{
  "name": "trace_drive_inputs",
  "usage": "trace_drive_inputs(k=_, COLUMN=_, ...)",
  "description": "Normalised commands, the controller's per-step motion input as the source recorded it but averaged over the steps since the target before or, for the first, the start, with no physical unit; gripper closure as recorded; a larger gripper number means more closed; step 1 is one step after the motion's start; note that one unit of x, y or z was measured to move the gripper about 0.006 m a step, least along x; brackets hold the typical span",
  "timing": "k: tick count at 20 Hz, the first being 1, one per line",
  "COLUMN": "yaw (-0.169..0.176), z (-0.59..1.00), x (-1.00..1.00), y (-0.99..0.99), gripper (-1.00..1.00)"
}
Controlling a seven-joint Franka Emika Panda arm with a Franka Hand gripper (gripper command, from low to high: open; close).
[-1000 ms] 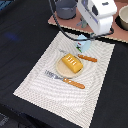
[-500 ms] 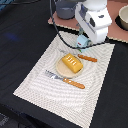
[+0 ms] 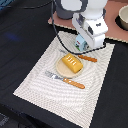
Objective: Interact with the objects in diverse but meaningful ways.
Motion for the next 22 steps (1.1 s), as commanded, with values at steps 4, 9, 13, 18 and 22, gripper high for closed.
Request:
trace_drive_inputs(k=4, yaw=0.042, z=0.84, x=0.08, y=-0.08, gripper=1.00)
trace_drive_inputs(k=9, yaw=0.011, z=1.00, x=0.04, y=-0.41, gripper=1.00)
trace_drive_inputs(k=13, yaw=0.010, z=1.00, x=0.02, y=-0.51, gripper=1.00)
trace_drive_inputs(k=18, yaw=0.000, z=0.95, x=0.00, y=-0.75, gripper=1.00)
trace_drive_inputs(k=22, yaw=0.000, z=0.75, x=-0.02, y=-0.85, gripper=1.00)
